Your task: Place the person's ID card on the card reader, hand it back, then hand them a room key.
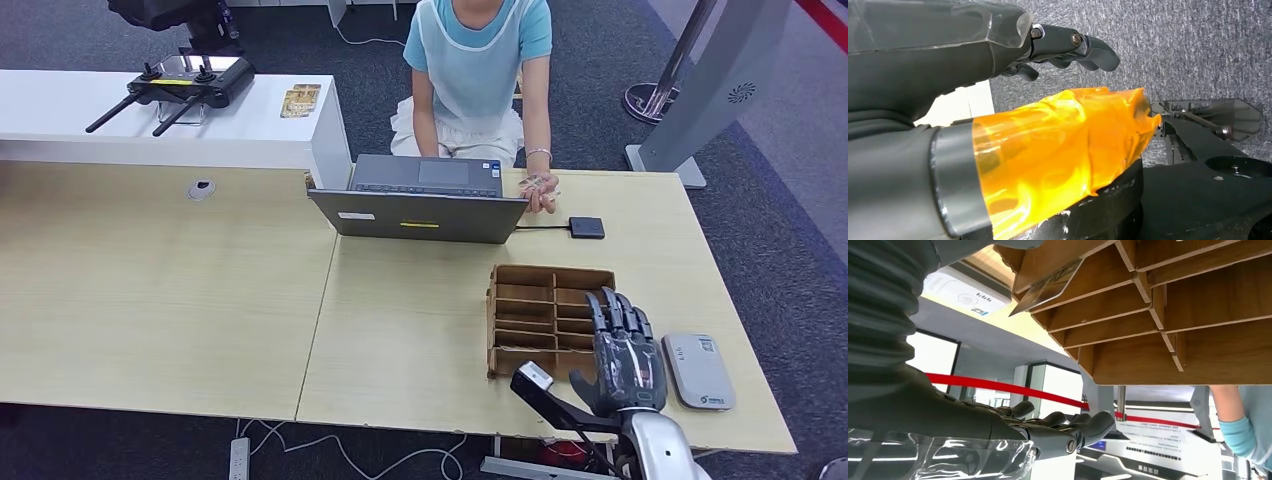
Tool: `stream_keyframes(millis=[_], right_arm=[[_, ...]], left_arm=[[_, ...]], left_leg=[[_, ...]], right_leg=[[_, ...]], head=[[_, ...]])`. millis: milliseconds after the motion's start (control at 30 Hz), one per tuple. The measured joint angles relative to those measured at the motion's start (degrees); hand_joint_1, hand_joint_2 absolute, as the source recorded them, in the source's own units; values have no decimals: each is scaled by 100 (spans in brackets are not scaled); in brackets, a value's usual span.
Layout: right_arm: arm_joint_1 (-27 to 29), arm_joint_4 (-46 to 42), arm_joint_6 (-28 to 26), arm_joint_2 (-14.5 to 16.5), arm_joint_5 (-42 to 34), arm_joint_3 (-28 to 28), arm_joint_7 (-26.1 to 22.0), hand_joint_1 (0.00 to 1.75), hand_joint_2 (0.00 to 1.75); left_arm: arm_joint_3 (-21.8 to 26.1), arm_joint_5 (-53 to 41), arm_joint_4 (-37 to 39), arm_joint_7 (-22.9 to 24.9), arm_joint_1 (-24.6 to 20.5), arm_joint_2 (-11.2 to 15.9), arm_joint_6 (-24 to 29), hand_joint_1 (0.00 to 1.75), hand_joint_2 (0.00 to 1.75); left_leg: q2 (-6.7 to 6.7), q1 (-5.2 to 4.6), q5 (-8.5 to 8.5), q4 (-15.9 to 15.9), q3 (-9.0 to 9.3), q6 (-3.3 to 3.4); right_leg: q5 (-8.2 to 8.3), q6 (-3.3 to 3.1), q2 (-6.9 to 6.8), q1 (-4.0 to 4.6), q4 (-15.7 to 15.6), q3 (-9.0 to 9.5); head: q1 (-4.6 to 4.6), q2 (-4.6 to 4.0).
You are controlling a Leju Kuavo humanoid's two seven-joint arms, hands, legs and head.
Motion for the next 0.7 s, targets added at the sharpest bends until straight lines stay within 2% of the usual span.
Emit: stream_keyframes(millis=[167,300,700], right_arm=[[-171,189,-44,79,582,4,373,0,175],[-360,374,-68,86,760,42,683,0,175],[-571,666,34,131,781,92,651,0,175]], left_arm=[[2,0,0,0,-13,0,0,0,0],[2,4,0,0,-28,-1,0,0,0],[14,45,-6,8,-49,-2,0,0,0]], left_leg=[[0,0,0,0,-1,0],[0,0,1,0,0,0],[-1,0,1,0,-1,0]], right_leg=[[1,-1,0,0,1,1],[2,-1,0,0,1,1],[2,-1,0,0,2,0]], head=[[0,1],[1,1],[0,1]])
